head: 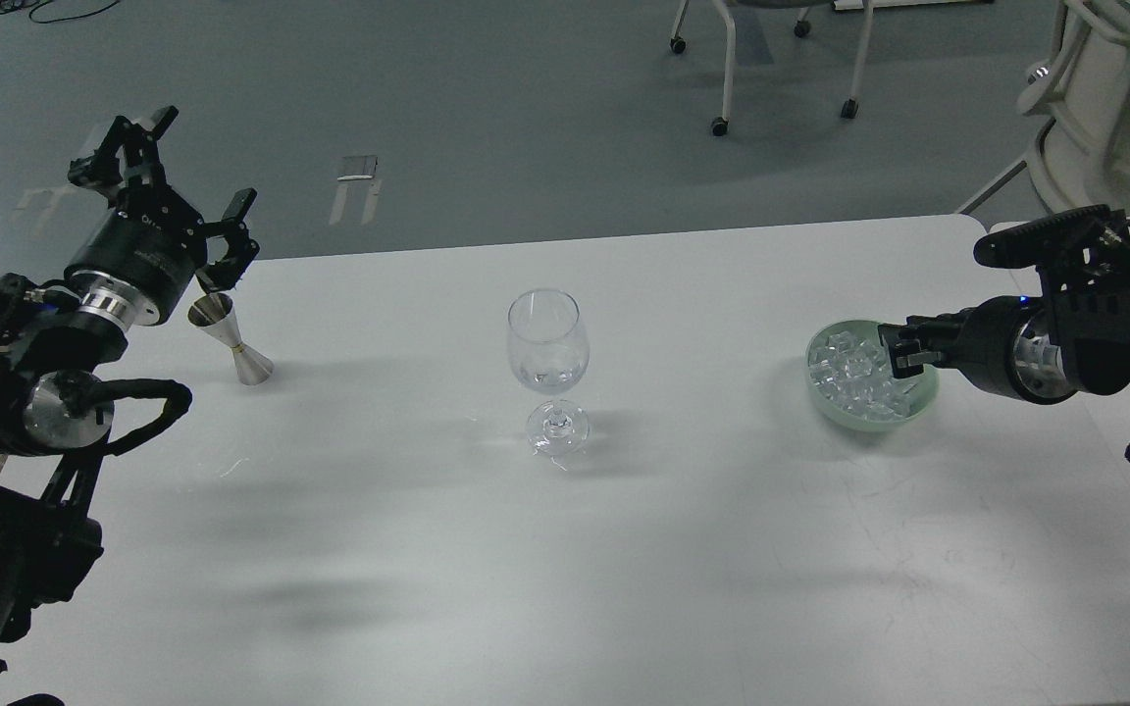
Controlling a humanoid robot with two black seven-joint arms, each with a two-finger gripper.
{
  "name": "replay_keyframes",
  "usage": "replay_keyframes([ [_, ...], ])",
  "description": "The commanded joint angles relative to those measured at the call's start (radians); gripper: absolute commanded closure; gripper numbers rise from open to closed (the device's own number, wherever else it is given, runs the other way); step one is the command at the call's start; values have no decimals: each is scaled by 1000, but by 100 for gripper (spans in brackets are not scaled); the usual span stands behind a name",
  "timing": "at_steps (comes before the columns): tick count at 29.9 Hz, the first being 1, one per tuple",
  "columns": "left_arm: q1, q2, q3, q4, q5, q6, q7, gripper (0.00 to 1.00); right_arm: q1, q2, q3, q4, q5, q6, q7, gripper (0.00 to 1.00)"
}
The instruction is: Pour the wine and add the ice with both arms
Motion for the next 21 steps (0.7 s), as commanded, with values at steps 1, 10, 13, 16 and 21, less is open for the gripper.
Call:
replay_keyframes([
  [1, 0, 0, 0, 0, 0, 0, -2, 1, -5, 37, 0, -60, 1, 0, 2, 53],
  [10, 2, 0, 0, 0, -2, -2, -15, 1, -48, 115, 0, -100, -6, 0, -3, 45],
  [13, 2, 0, 0, 9, -6, -2, -23, 1, -48, 118, 0, -102, -5, 0, -10, 46],
  [16, 2, 0, 0, 9, -8, -2, -23, 1, -52, 116, -1, -105, -6, 0, -12, 47],
  [21, 2, -2, 2, 9, -8, -2, -25, 1, -60, 115, -1, -120, -6, 0, -12, 47],
])
